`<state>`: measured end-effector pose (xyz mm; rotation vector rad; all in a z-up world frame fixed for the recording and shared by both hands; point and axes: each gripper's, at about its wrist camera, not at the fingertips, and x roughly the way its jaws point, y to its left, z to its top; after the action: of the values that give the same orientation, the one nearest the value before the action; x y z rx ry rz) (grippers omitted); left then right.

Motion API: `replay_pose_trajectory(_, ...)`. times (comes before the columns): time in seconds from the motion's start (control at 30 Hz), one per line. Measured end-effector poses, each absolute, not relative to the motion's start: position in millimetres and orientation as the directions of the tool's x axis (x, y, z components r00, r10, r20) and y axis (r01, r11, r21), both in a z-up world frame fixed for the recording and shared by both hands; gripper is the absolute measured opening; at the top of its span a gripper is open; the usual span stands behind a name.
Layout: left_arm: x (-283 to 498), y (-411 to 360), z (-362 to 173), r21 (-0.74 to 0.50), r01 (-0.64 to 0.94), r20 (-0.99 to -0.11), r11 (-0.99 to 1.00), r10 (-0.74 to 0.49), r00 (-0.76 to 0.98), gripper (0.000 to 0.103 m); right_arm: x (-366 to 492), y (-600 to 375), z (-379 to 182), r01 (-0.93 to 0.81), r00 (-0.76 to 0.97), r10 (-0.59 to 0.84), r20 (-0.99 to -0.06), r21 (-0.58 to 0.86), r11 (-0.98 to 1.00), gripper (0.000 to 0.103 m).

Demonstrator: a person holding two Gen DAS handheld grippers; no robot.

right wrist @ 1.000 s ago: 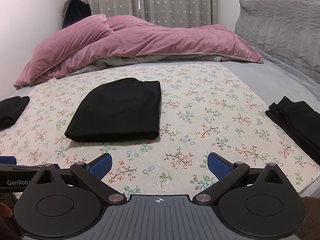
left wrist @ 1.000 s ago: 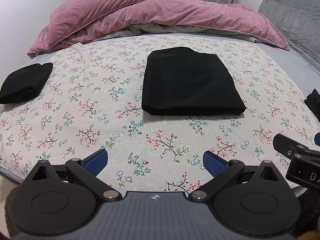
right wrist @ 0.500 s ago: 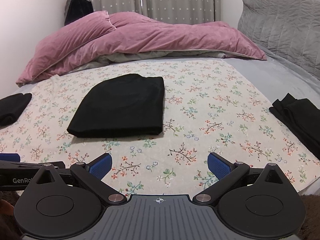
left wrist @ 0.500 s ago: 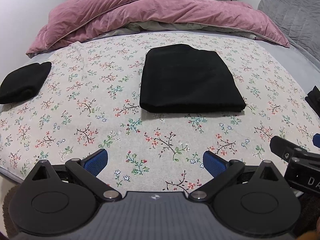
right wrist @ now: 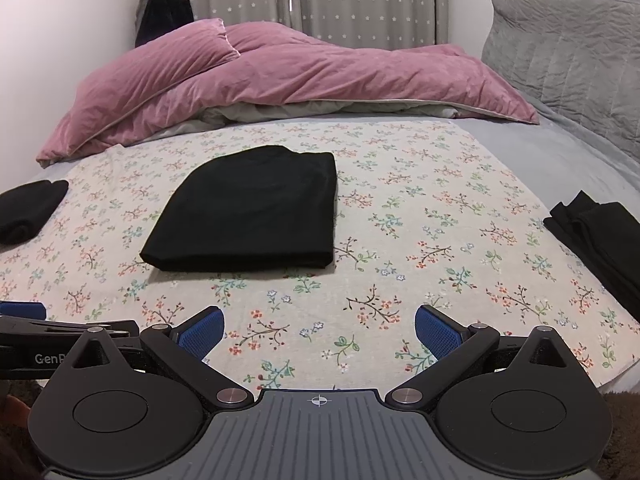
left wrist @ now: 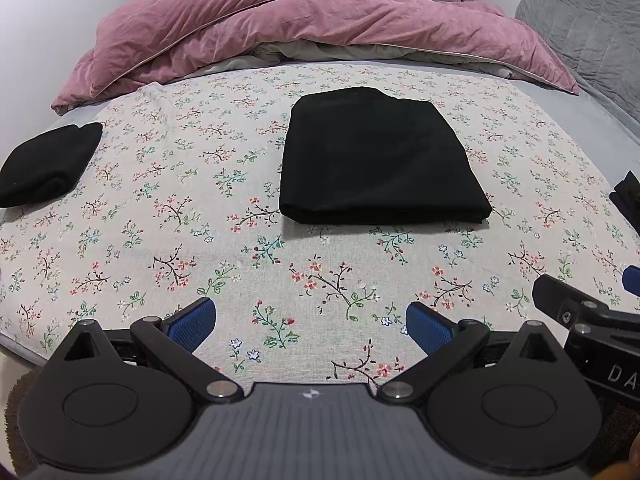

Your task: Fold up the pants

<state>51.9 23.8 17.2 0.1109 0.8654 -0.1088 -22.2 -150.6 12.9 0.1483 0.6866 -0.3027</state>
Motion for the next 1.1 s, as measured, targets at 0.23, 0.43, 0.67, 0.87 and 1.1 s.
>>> replay_pose_trajectory(0.23, 51.9, 26.0, 17.6, 0.049, 0.138, -0.763, 0.989, -0.052, 0.644, 0.103, -21.8, -147.3, 13.2, 0.316, 0.732, -0.224, -0.643, 0.029, 0.948, 0.103)
replay_pose_trajectory(0.43, 51.8, 25.7, 17.3, 0.048, 0.135, -0.764, 0.990, -0.051, 0.643, 0.103, -21.7, -147.1, 13.2, 0.317, 0.731, -0.226, -0.643, 0.028, 0.948, 0.103)
replay_pose_trajectory(0.67, 51.7, 25.5, 17.3, 0.048, 0.137, -0.764, 0.989, -0.052, 0.643, 0.103, -21.8, -148.1, 13.9, 0.318, 0.730, -0.226, -0.645, 0.028, 0.948, 0.103)
replay_pose_trajectory(0.87, 52.0, 25.7, 17.1, 0.047, 0.135, -0.765, 0.990, -0.051, 0.642, 0.103, -21.7, -147.6, 13.8, 0.317, 0.730, -0.226, -0.646, 0.027, 0.948, 0.103)
replay_pose_trajectory(1.1, 52.0, 25.0, 16.5, 0.047, 0.135, -0.766, 0.990, -0.051, 0.641, 0.103, -21.9, -148.0, 12.5, 0.314, 0.729, -0.225, -0.646, 0.024, 0.949, 0.103)
